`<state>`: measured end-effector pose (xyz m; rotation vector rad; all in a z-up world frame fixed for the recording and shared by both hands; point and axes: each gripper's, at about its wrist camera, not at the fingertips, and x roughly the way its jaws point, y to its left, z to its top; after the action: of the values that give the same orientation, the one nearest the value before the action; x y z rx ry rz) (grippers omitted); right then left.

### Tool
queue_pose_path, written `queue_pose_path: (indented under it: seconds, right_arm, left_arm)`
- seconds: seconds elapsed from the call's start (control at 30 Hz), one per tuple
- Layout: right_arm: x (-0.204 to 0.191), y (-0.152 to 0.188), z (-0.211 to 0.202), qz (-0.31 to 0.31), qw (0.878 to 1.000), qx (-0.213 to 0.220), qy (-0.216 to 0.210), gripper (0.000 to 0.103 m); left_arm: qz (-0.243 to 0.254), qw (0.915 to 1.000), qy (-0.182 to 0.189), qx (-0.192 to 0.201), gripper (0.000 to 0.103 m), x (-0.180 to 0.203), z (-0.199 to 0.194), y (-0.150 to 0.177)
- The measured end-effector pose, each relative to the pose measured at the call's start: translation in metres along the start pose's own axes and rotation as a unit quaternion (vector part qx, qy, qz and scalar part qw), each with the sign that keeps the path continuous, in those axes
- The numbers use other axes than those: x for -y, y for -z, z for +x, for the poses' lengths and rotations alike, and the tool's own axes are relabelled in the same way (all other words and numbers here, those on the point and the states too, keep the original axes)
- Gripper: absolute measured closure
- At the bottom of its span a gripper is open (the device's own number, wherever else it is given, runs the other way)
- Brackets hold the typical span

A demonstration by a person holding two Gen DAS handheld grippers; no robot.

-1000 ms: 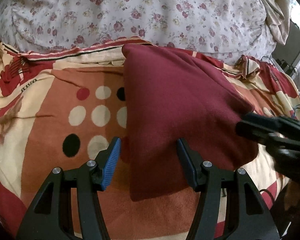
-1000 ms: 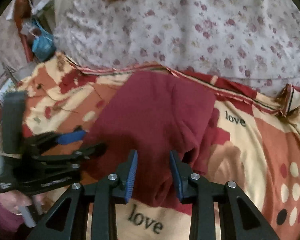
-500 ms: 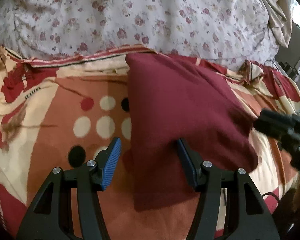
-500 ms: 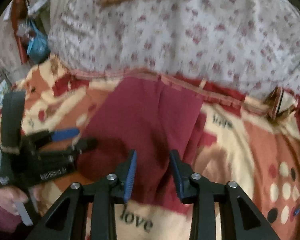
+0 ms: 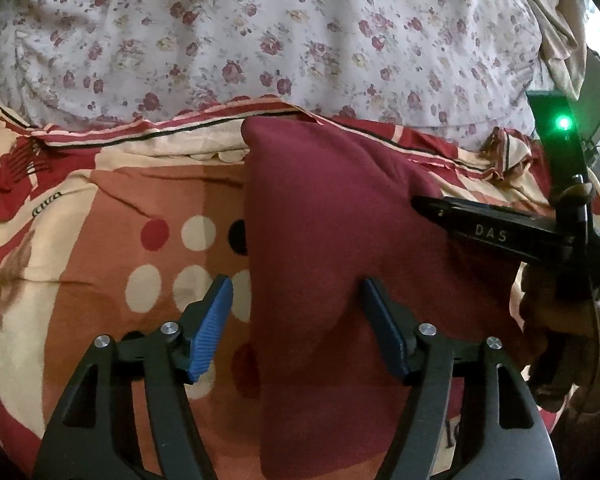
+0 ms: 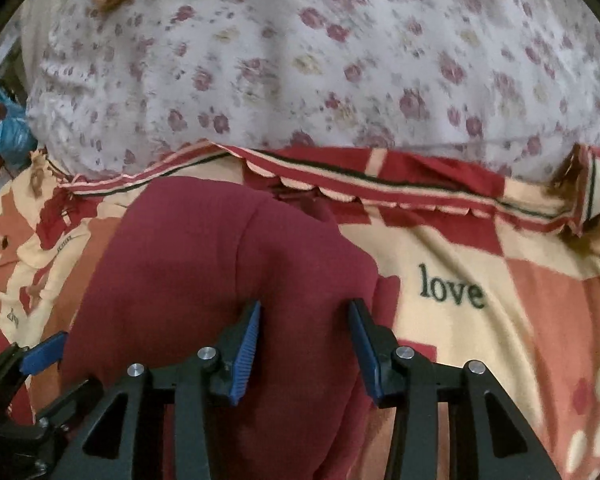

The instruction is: Fold small clothes

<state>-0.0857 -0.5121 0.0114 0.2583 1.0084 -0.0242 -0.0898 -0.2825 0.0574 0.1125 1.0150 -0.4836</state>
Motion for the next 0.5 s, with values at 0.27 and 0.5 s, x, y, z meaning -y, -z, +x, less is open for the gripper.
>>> queue_pose_path:
  seconds: [0.27, 0.5]
  right_arm:
    - [0.0, 0.014, -0.044, -0.004, 0.999, 0.018, -0.035, 0.059]
    - [0.015, 0.047, -0.044, 0.035, 0.998, 0.013, -0.042, 0.023]
  left_arm:
    - [-0.001, 0.9997, 0.02, -0.013, 0.024, -0.003, 0.003, 0.006]
    - [-0.045, 0.9952, 0.074, -0.045, 0.024, -0.016, 0.007, 0.007]
